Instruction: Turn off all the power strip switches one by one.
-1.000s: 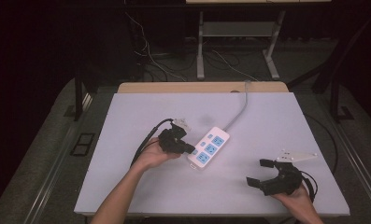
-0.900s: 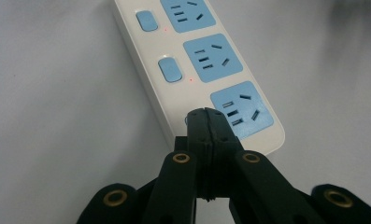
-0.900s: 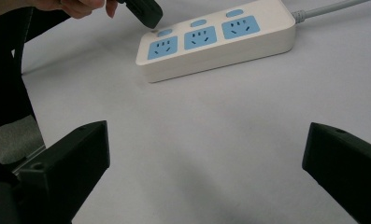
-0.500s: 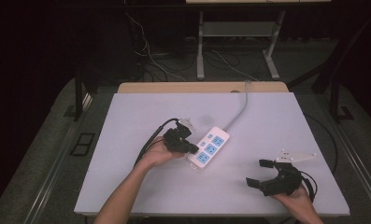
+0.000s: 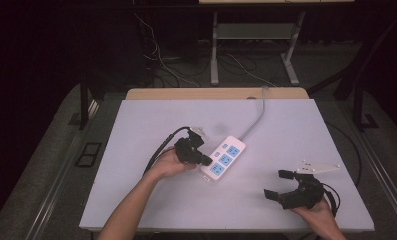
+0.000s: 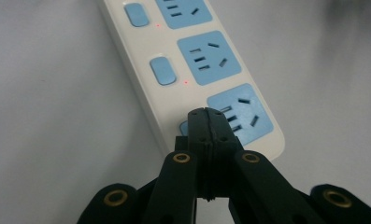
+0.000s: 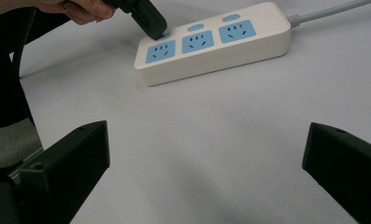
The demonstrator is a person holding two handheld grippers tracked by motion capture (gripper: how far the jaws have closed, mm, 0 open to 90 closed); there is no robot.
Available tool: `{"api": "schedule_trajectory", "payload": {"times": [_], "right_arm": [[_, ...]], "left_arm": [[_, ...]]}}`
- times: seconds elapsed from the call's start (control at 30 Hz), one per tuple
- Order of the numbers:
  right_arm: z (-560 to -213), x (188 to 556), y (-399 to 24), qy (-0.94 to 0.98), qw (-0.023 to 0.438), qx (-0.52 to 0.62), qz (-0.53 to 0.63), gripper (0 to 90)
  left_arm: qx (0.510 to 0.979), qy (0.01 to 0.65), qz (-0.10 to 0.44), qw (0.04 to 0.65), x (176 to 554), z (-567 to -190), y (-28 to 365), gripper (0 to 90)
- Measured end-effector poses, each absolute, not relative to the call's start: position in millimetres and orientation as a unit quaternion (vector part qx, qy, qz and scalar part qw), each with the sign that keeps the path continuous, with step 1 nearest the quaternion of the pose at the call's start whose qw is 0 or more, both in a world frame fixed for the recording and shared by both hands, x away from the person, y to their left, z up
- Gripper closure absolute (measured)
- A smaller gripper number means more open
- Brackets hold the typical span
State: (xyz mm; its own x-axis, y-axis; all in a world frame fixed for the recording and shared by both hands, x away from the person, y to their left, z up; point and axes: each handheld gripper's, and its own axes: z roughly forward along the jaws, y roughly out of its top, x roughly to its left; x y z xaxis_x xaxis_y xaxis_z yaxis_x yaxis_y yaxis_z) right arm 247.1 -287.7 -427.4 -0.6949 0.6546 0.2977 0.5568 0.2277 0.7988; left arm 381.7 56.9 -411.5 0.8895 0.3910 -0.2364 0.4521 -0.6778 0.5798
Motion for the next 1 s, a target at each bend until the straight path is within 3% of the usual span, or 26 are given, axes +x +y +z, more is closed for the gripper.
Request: {"api": "schedule_trajectory", "payload": {"times": [0.4, 1.0], "right_arm": [[-426.5, 246.6, -287.3, 0.783, 0.051, 0.385, 0.485, 0.6], [-425.4, 246.2, -289.6, 0.781, 0.053, 0.387, 0.488, 0.6]], "left_arm": [[0.912, 0.248, -0.065, 0.320, 386.8, -412.3, 55.2, 89.6], [0.907, 0.249, -0.044, 0.337, 385.3, -410.4, 48.5, 89.4]]}}
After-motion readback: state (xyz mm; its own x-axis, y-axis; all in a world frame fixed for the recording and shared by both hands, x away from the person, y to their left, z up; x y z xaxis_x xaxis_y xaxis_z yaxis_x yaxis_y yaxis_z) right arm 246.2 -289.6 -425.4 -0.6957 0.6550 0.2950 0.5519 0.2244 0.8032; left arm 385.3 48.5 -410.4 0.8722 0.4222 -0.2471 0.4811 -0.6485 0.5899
